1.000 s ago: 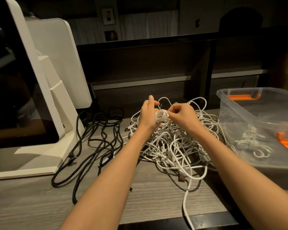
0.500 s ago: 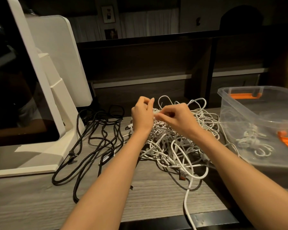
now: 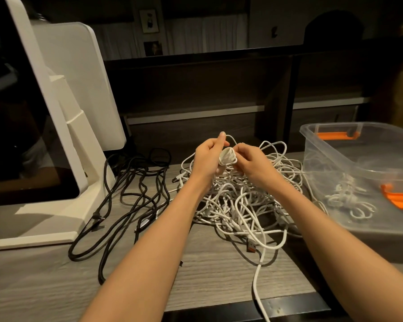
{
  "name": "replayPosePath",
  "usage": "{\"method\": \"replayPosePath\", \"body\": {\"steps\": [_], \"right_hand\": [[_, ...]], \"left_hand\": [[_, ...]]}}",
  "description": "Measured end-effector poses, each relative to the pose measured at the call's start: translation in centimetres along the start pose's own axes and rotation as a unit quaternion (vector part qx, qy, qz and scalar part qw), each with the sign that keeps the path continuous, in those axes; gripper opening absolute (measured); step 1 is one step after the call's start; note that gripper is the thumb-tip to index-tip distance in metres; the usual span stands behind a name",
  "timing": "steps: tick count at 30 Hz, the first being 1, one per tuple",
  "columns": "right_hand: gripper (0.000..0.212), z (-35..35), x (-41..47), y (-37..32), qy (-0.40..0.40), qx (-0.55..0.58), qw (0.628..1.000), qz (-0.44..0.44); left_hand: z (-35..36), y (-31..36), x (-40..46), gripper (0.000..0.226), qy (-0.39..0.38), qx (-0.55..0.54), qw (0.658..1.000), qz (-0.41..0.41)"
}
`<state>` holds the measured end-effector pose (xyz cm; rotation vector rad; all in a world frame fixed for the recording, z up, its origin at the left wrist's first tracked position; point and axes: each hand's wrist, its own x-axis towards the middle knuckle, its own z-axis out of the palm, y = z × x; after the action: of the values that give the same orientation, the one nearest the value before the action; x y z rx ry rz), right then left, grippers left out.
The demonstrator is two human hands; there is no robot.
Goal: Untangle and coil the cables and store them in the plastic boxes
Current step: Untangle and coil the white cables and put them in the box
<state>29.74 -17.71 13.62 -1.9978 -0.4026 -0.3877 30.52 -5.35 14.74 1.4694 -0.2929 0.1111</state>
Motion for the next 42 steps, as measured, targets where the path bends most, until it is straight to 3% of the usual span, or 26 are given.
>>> {"method": "replayPosePath", "body": {"steps": [6,11,16,20,24,28,31,35,37,42], "right_hand": [[0.011,-0.1,-0.5,-0.2,-0.042,-0.069,0.997,-0.001],[0.019,0.4,-0.7,-1.0,-0.007,-0.215,0.975,-0.055],[0.016,0.5,-0.8,-1.5,-0.053,-0.25,0.957,-0.139],[0.013,0.4,-0.8,-1.3,0.041,-0.213,0.955,-0.203],[0.017,0.1,-0.7,-1.4,0.117,-0.166,0.962,-0.185],[0.026,-0.1,-0.8,-1.2,0.15,-0.218,0.944,-0.195],[0.023,-0.2,-0.7,-1.3,0.111,-0.226,0.943,-0.218],[0.011,0.1,-0.2,-1.4,0.042,-0.146,0.975,-0.16],[0.013,0.0,0.0,-1.1,0.043,-0.107,0.988,-0.098],[0.02,-0.6,0.2,-0.2,0.037,-0.016,0.999,0.021]], "left_hand": [[-0.5,-0.7,0.8,0.024,0.141,0.012,0.99,-0.009],[-1.1,-1.6,1.0,0.024,0.224,0.123,0.962,0.093],[-1.6,-1.8,0.9,0.018,0.195,0.276,0.924,0.177],[-1.8,-2.0,1.4,0.014,0.143,0.286,0.931,0.175],[-2.0,-1.7,1.5,0.019,0.094,0.278,0.94,0.172],[-2.1,-1.7,1.5,0.012,0.062,0.293,0.939,0.17],[-2.3,-1.9,1.5,0.006,0.085,0.329,0.92,0.196],[-2.1,-1.8,1.1,0.011,0.067,0.352,0.905,0.228],[-1.9,-1.5,1.2,0.012,0.043,0.312,0.921,0.228],[-1.4,-0.8,0.7,0.033,-0.046,0.161,0.984,0.069]]}}
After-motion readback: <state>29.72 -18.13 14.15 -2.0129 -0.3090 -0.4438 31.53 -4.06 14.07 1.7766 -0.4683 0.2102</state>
